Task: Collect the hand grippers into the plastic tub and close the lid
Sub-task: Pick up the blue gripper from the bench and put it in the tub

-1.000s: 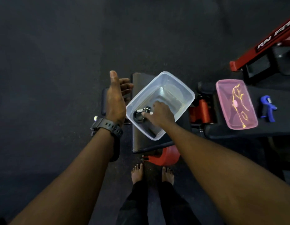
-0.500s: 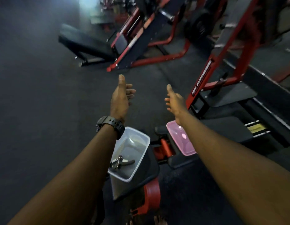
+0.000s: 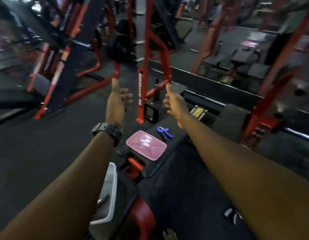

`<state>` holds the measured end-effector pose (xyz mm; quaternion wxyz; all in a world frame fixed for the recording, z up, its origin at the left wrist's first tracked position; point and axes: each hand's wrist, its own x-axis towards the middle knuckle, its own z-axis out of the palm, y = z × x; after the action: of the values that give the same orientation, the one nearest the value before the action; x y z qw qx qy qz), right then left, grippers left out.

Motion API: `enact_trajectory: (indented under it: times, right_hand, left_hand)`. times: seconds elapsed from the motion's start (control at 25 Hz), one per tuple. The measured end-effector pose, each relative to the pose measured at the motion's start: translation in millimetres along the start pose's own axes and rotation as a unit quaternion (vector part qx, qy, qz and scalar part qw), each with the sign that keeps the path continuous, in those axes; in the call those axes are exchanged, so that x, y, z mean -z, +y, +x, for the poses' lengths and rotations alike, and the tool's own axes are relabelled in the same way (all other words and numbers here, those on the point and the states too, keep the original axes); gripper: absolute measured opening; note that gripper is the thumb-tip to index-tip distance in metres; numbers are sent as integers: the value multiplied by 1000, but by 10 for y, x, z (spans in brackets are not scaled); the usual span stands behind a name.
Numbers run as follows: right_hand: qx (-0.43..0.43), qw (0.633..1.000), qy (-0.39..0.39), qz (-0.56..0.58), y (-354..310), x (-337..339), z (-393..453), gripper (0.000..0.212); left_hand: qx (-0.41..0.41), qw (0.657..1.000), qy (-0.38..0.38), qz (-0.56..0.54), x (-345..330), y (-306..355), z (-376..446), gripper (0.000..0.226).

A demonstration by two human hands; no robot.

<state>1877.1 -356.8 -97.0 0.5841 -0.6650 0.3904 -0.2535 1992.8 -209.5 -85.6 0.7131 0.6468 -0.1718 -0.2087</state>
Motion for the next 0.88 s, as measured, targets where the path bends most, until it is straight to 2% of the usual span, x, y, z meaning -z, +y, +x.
enact_trajectory:
  times: [0.16,0.32,0.56,0.72,0.88]
  right_hand:
    - [-31,996,82,13,281,643,-487,68]
    - [-53,988,138,33,404,1121,-869,67]
    - [-61,988,120,69,504,1342,-1060,75]
    - [-65,991,103,59,613,1356,-1094,61]
    - [-65,992,94,61,588,1334,-1051,62]
  left_hand:
    - [26,995,-95,-22,-565,-141,-401,63]
    - [56,987,-146,-24,-910,-184,-701,58]
    - [37,988,-153,7,-1091,-317,-919,64]
    - [43,988,-150,8,-1116,-323,-994,68]
    - [38,990,-135,11,-1093,-318,-967,68]
